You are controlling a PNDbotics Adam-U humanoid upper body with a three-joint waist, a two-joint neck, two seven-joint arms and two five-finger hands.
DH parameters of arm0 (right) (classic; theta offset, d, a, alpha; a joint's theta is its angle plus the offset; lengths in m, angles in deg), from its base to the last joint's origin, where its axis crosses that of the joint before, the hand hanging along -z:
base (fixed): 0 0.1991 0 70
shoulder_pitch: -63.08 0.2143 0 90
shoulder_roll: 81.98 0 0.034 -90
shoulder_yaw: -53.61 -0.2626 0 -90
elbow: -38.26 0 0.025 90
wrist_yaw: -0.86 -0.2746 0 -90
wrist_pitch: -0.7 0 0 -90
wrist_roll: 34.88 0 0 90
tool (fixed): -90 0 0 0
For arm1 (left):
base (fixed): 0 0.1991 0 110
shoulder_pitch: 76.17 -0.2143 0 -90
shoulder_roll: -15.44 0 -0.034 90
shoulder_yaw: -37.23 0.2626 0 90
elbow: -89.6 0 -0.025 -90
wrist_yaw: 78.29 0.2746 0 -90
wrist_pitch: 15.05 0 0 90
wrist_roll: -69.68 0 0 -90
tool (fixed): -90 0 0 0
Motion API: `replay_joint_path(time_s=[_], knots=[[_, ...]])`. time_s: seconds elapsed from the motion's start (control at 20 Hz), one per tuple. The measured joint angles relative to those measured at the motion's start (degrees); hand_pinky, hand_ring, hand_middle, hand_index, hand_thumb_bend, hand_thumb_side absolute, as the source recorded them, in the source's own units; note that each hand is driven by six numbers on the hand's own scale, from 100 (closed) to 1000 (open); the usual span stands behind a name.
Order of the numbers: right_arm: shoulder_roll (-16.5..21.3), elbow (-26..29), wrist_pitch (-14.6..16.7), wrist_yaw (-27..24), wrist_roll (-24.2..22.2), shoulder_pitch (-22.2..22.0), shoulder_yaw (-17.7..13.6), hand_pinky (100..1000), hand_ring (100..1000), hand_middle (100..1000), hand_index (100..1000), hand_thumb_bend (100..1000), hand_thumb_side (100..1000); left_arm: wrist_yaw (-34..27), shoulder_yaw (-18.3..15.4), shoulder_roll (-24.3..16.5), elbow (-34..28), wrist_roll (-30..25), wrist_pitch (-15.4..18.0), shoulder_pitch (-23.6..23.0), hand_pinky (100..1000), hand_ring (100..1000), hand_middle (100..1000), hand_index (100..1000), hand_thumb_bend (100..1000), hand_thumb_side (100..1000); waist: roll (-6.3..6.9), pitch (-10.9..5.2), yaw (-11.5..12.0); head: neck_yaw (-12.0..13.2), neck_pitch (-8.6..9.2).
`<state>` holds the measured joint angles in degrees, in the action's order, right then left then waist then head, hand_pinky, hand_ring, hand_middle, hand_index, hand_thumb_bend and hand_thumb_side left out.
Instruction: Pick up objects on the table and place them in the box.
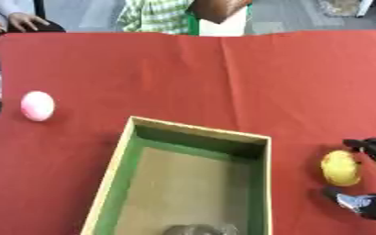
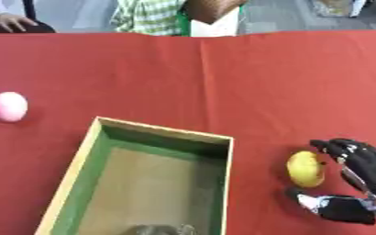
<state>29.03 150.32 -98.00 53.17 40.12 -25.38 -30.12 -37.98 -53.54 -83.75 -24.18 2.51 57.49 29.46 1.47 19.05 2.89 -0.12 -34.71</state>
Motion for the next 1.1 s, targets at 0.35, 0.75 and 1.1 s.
replay_joint_path(time_s=[0.35,0.75,1.1], knots=[[-0.43,-0.87,-0.97,-0.24,1.35,0.51,0.47,860,868,655,831,326,687,-0.15,0.29,0.46,0.00,-0.07,0.35,-0.01,536,647,655,836,227,1000,0.03,0.14,0.24,-0.01,0.02],[-0.47,0.01,-0.56,-2.23,2.23,0.48,0.52,813,798,519,670,100,574,-0.23,0.29,0.49,0.00,-0.16,0.49,-0.02,531,642,652,836,212,1000,0.02,0.17,0.24,0.04,0.03],[-0.40,1.00,-1.23,-5.58,7.20,1.57,1.04,792,772,579,717,100,403,-0.39,0.28,0.55,0.00,-0.30,0.63,-0.06,530,640,650,836,202,1000,-0.22,0.18,0.26,0.18,0.03]])
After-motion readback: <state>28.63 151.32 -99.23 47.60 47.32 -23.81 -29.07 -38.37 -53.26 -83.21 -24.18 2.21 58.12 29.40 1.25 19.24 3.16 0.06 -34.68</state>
